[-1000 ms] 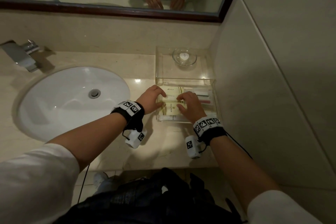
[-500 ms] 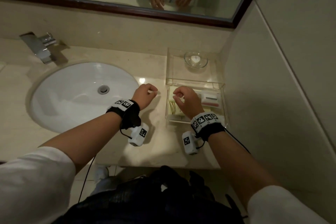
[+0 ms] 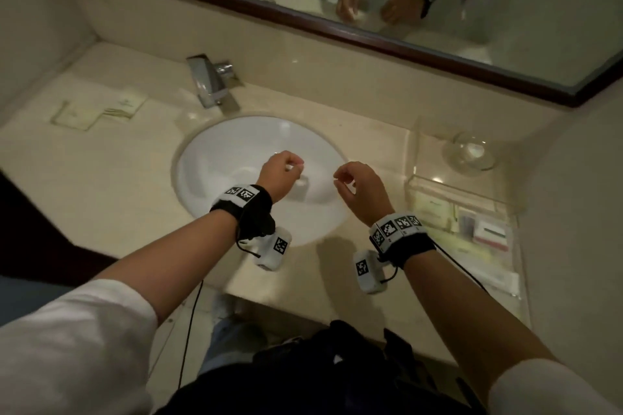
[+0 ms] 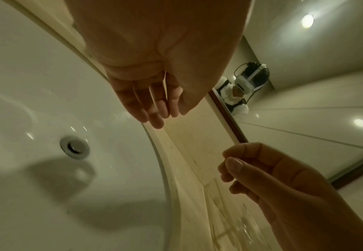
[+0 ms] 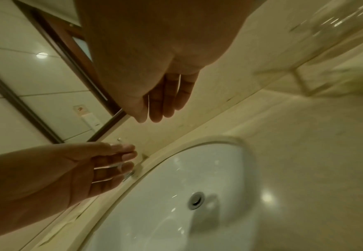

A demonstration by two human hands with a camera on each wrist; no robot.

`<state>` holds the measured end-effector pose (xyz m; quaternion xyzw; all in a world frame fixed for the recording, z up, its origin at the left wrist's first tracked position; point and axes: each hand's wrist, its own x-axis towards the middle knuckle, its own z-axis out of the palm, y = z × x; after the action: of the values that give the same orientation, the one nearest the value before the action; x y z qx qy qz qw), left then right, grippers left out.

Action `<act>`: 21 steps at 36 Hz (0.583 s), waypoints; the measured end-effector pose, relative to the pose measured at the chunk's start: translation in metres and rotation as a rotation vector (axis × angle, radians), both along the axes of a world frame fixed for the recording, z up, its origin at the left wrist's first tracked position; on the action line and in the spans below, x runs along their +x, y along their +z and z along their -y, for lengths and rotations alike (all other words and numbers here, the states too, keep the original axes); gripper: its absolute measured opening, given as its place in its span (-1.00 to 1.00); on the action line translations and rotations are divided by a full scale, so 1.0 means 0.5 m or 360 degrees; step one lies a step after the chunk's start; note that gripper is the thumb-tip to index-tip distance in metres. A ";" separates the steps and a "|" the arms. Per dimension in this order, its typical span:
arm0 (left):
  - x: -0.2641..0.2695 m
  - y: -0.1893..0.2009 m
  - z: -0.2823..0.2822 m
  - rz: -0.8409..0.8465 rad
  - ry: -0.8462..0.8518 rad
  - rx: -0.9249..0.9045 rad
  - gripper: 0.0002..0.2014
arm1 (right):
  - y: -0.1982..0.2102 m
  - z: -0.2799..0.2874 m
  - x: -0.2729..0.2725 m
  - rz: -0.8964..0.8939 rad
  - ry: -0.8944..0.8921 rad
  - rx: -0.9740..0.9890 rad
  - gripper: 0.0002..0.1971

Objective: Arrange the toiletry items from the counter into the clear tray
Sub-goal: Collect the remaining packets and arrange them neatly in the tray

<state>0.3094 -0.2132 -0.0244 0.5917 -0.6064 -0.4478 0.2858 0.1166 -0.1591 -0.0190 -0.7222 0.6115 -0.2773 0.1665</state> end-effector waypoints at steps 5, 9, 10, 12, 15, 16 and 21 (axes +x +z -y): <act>0.164 0.006 0.064 -0.0004 0.0154 -0.0057 -0.90 | 0.010 0.081 0.172 -0.0012 0.0170 0.0046 -0.94; 0.296 0.004 0.117 0.0026 0.0261 -0.0052 -0.87 | 0.007 0.150 0.308 -0.0005 0.0308 0.0094 -0.93; 0.333 0.004 0.131 0.0069 0.0282 -0.0053 -0.85 | 0.005 0.169 0.344 -0.0009 0.0338 0.0118 -0.92; 0.392 0.001 0.155 0.0175 0.0322 -0.0054 -0.80 | -0.004 0.200 0.398 0.0001 0.0382 0.0166 -0.91; 0.492 -0.011 0.197 0.0287 0.0424 -0.0028 -0.78 | -0.022 0.251 0.491 0.0042 0.0406 0.0220 -0.88; 0.523 -0.015 0.210 0.0313 0.0462 -0.0015 -0.78 | -0.025 0.267 0.520 0.0042 0.0408 0.0244 -0.87; 0.649 -0.038 0.275 0.0395 0.0595 0.0100 -0.74 | -0.033 0.346 0.640 0.0032 0.0451 0.0292 -0.82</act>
<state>0.6340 -0.3505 -0.0432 0.7529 -0.5026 -0.3294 0.2685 0.4367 -0.3321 -0.0357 -0.7800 0.5246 -0.2013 0.2754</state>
